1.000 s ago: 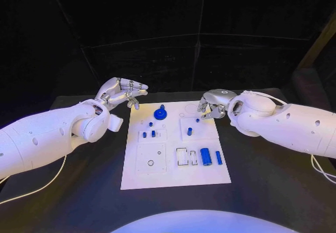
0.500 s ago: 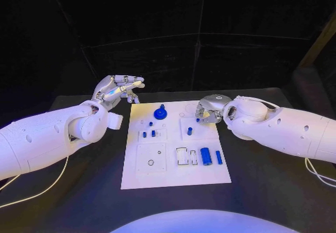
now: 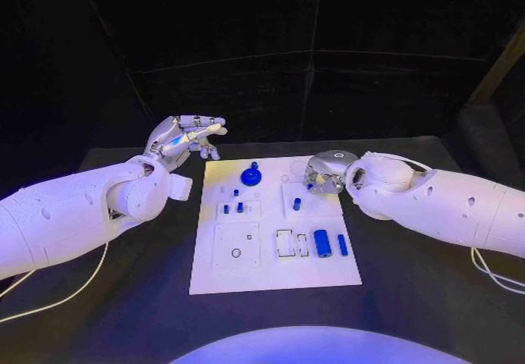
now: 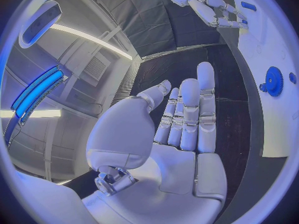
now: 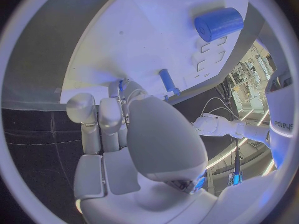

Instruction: Assemble the parts on the task board

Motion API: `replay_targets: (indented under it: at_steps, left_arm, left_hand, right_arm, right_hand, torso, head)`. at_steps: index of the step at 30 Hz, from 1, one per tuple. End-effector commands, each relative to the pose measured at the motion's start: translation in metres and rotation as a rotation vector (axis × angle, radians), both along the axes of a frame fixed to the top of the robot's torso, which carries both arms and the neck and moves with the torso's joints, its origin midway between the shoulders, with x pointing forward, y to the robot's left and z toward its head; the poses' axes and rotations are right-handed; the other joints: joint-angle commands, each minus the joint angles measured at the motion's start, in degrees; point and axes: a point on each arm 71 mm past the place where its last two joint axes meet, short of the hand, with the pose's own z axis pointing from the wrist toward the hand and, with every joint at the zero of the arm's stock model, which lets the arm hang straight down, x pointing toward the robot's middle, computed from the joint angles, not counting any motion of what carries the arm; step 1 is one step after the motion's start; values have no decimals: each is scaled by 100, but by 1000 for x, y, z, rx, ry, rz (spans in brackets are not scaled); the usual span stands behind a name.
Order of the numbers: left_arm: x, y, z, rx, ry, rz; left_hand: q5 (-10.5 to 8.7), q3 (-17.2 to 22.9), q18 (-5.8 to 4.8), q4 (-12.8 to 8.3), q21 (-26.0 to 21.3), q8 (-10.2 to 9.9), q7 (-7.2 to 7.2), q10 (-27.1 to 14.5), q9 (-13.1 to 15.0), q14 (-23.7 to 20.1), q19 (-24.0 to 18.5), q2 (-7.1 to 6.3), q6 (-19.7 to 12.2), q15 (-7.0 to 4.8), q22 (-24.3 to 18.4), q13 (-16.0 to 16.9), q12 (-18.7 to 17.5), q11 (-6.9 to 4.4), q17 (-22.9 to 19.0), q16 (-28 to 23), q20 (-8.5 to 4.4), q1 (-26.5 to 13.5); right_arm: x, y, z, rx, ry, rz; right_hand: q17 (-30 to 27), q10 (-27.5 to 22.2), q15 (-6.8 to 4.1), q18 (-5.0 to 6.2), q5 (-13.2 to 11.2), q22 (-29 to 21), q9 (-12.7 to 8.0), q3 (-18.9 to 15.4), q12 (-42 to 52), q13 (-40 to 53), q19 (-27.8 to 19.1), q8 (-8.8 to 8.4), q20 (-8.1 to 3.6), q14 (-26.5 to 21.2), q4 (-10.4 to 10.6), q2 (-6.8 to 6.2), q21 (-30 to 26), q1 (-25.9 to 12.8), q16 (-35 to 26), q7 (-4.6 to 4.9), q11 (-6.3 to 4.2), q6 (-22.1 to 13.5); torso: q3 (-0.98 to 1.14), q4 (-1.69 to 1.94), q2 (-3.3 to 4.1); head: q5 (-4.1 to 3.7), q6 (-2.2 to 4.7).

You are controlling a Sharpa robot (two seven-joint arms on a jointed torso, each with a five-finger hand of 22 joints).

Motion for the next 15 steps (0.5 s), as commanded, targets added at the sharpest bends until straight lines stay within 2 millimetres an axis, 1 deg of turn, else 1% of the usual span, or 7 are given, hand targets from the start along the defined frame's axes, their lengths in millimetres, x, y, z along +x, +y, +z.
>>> replay_targets:
  at_steps: [1,8,11,15]
  left_arm:
    - [0,-1,2,-23,-6,-11]
    - [1,-1,1,-22,0,-15]
    - [1,-1,1,-21,4,-16]
    - [2,0,0,-18,10,-18]
  left_hand:
    - [33,-17,68,16,-21,0,12,-42,-9,-46,-42,7,-41,3,-9,-3,24,11,-8,-14,-13,-65]
    - [34,-20,68,15,-26,0,16,-52,-8,-51,-44,6,-49,5,-14,-3,27,14,-12,-16,-10,-65]
    - [34,-23,68,14,-30,0,18,-59,-8,-54,-46,5,-55,7,-18,-3,29,17,-15,-17,-9,-65]
    - [34,-28,68,16,-36,1,21,-67,-7,-59,-48,6,-62,10,-22,-3,33,20,-18,-18,-6,-68]
  right_arm:
    - [-1,2,-3,-9,17,11]
    - [0,2,-7,-20,36,7]
    - [0,2,-8,-23,36,6]
    - [-1,3,-6,-17,17,5]
  right_hand:
    - [36,85,6,-35,-31,58,7,109,-19,-46,62,-20,-5,132,-7,0,43,40,52,10,2,68]
    - [126,259,-18,-58,-29,206,23,410,-25,-133,131,4,-23,154,-78,-30,141,39,159,-11,-27,210]
    - [146,362,-37,-65,-33,258,32,574,-25,-158,152,21,-43,158,-157,-50,180,54,190,-25,-49,292]
    - [137,535,-72,-86,-96,391,53,839,-9,-174,211,63,-83,159,-305,-75,265,70,205,-63,-92,439]
  torso:
    - [1,1,-1]
    - [0,4,-1]
    - [-2,2,-1]
    - [1,-2,-2]
  head:
    - [-1,-11]
    - [4,-31]
    - [11,-48]
    - [17,-47]
